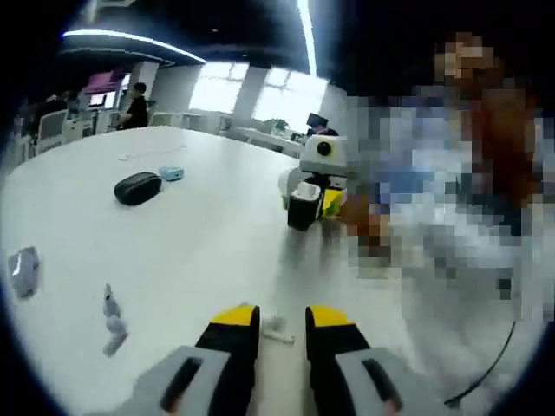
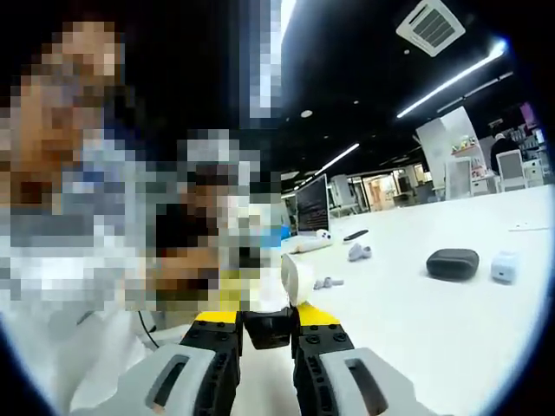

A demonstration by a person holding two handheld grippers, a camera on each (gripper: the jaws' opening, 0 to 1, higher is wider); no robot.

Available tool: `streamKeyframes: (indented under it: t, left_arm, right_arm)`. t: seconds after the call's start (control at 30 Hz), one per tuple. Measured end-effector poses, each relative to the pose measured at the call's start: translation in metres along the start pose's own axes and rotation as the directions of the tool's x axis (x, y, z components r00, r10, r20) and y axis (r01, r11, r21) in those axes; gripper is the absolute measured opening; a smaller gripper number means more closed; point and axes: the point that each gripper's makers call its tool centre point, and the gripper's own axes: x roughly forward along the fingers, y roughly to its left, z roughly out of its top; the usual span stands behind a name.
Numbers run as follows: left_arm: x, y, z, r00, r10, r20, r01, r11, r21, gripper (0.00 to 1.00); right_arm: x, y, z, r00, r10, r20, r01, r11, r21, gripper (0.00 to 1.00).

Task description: Pick up the earbuds from the table and place the earbuds into the earbud case

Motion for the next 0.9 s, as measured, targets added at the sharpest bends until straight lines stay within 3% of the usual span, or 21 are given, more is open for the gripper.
streamKeyframes:
  t: [0.03, 0.17, 0.27, 0.4, 0.53, 0.6, 0.67, 0.8, 0.9]
  left_arm:
    - [0.001, -0.004, 0.001, 0.997, -0.08, 0.021, 0.079, 0.997, 0.015, 0.23]
    - [0.008, 0.004, -0.001, 0.984, -0.172, 0.048, 0.171, 0.985, 0.032, 0.24]
    - [0.011, 0.003, -0.005, 0.96, -0.277, 0.035, 0.275, 0.961, 0.034, 0.24]
    - [0.021, 0.007, -0.008, 0.952, -0.306, 0.008, 0.305, 0.95, 0.06, 0.22]
    - [0.027, -0.003, -0.021, 0.926, -0.371, -0.064, 0.375, 0.924, 0.071, 0.2]
    - [0.025, -0.001, -0.018, 0.922, -0.384, -0.049, 0.387, 0.92, 0.065, 0.18]
    - [0.025, 0.002, -0.018, 0.926, -0.373, -0.059, 0.377, 0.923, 0.08, 0.13]
    - [0.021, 0.0, -0.02, 0.923, -0.38, -0.062, 0.384, 0.919, 0.094, 0.13]
    - [0.02, 0.0, -0.016, 0.934, -0.356, -0.042, 0.358, 0.927, 0.115, 0.1]
  right_arm:
    - [0.0, 0.0, 0.0, 1.0, 0.0, 0.0, 0.0, 1.0, 0.001, 0.2]
    - [0.0, 0.002, 0.0, 1.0, 0.011, 0.001, -0.011, 1.0, 0.004, 0.2]
    - [0.001, 0.003, 0.0, 1.0, 0.016, 0.001, -0.016, 1.0, 0.004, 0.2]
    - [0.0, 0.004, 0.0, 1.0, 0.02, 0.007, -0.021, 1.0, 0.012, 0.2]
    - [0.0, 0.006, 0.0, 1.0, 0.023, 0.01, -0.023, 1.0, 0.016, 0.2]
    - [0.0, 0.006, 0.0, 1.0, 0.025, 0.007, -0.025, 1.0, 0.015, 0.2]
    - [0.0, 0.007, 0.0, 1.0, 0.027, 0.006, -0.027, 1.0, 0.014, 0.2]
    - [0.0, 0.007, 0.0, 1.0, 0.026, 0.006, -0.026, 1.0, 0.014, 0.2]
    - [0.0, 0.007, 0.0, 1.0, 0.027, 0.008, -0.027, 1.0, 0.014, 0.2]
